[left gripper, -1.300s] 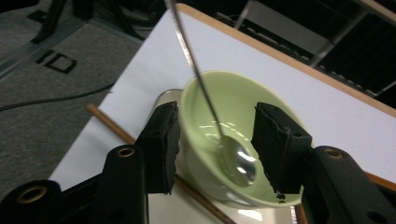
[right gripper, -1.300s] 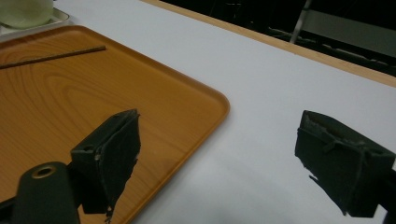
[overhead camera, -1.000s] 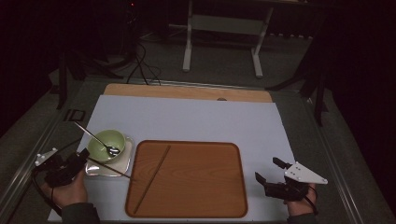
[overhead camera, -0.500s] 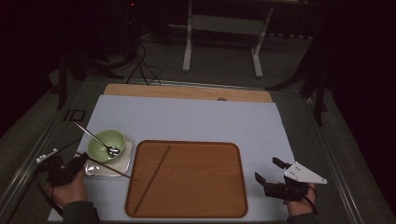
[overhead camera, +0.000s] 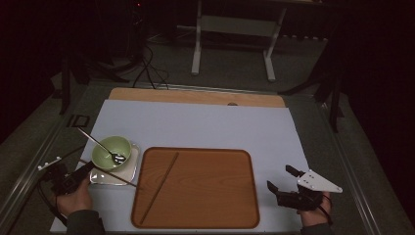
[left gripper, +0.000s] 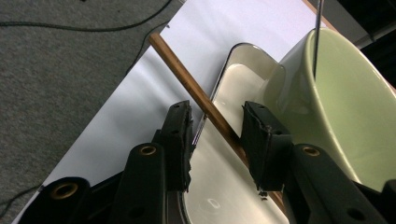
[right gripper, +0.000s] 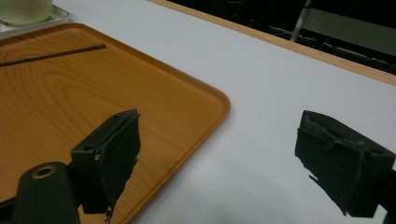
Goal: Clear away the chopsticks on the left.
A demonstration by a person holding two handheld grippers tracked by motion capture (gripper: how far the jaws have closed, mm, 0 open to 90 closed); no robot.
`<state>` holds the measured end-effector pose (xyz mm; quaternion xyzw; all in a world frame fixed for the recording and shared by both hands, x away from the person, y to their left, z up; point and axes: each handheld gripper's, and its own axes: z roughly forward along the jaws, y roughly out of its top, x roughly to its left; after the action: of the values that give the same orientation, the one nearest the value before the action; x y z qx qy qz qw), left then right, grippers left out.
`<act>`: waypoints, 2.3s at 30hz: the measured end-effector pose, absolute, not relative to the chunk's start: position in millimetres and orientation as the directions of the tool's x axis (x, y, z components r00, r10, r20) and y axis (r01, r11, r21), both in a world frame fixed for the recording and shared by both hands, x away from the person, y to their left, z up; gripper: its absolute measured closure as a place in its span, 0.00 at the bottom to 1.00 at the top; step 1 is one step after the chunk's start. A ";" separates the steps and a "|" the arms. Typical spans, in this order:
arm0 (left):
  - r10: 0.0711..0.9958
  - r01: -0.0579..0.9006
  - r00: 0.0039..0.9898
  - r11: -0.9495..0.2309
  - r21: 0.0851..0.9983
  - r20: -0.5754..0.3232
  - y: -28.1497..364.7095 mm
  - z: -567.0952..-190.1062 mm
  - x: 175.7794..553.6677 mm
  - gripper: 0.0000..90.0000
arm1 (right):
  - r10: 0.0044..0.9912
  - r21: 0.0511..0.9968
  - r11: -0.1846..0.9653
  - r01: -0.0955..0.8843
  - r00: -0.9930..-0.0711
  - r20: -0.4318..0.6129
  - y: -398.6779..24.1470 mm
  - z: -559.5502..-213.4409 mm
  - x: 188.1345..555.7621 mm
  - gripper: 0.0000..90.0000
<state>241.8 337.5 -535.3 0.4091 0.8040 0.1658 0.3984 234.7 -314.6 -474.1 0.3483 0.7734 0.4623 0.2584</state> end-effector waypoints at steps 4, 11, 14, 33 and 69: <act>0.787 0.527 -0.347 0.614 0.588 -0.510 338.0 -536.0 242.8 0.70 | 0.778 0.895 0.328 0.302 -0.623 -0.075 -314.7 -474.3 234.7 0.15; 0.784 0.542 -0.352 0.616 0.571 -0.512 338.9 -538.8 246.2 0.69 | 0.778 0.893 0.330 0.304 -0.623 -0.075 -314.3 -474.6 235.1 0.15; 0.787 0.545 -0.362 0.614 0.571 -0.499 339.3 -538.7 245.9 0.74 | 0.779 0.893 0.329 0.306 -0.622 -0.074 -314.4 -474.5 235.0 0.15; 0.792 0.527 -0.381 0.610 0.591 -0.478 341.9 -533.4 240.5 0.95 | 0.777 0.893 0.330 0.305 -0.625 -0.074 -314.7 -474.5 235.2 0.15; 0.844 0.395 -0.150 0.529 0.751 -0.516 305.9 -468.9 217.3 0.96 | 0.776 0.895 0.329 0.302 -0.626 -0.075 -315.1 -474.4 234.7 0.15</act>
<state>217.3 305.9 -468.9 0.4281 0.7232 0.2281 0.4915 234.7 -315.1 -474.4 0.3483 0.7740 0.4626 0.2563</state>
